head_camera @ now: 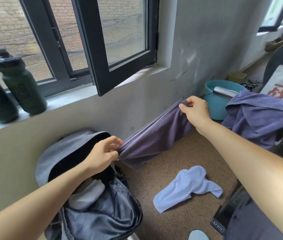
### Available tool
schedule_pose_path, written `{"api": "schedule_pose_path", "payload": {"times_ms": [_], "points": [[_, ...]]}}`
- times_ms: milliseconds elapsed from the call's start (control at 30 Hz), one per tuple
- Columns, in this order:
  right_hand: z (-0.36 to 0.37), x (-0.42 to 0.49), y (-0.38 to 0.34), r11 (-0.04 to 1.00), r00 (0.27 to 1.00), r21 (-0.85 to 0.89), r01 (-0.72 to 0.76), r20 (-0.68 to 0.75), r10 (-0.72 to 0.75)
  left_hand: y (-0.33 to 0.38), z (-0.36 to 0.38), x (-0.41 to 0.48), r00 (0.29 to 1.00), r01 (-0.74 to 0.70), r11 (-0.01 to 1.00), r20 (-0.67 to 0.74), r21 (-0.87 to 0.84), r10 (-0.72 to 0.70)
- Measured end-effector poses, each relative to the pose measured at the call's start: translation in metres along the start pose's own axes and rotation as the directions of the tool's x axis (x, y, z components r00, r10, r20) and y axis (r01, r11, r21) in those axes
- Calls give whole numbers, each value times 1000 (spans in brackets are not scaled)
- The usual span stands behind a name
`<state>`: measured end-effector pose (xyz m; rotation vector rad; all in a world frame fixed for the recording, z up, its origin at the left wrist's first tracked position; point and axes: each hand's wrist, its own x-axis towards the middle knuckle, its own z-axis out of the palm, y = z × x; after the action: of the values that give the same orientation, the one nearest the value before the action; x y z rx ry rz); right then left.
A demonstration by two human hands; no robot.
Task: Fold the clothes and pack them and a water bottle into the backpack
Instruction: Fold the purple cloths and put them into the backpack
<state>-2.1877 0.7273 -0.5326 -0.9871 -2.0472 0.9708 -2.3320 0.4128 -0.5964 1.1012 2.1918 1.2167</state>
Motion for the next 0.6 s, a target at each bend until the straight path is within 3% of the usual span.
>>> {"api": "schedule_pose_path", "payload": {"times_ms": [100, 200, 300, 367, 433, 500, 600], "points": [[-1, 8, 3, 996, 999, 84, 30, 33, -32, 21, -15, -2, 999, -47, 998, 12, -31, 48], [-6, 8, -7, 956, 993, 290, 41, 93, -71, 33, -40, -1, 983, -128, 950, -87, 284, 159], [-5, 2, -2, 982, 986, 161, 99, 117, -119, 29, -51, -6, 954, 76, 782, -272, 619, 123], [-3, -6, 2, 993, 957, 54, 109, 264, -120, 22, -50, -8, 960, 150, 674, -270, 723, 76], [0, -13, 3, 989, 909, -69, 130, 406, -92, 18, -54, -10, 977, 121, 720, -210, 684, 35], [2, -16, 4, 987, 908, -91, 131, 410, -83, 16, -62, -9, 973, 118, 798, -230, 591, 27], [8, -19, 5, 994, 909, -53, 97, 413, -66, 18, -66, -9, 940, 138, 822, -336, 553, 68]]}}
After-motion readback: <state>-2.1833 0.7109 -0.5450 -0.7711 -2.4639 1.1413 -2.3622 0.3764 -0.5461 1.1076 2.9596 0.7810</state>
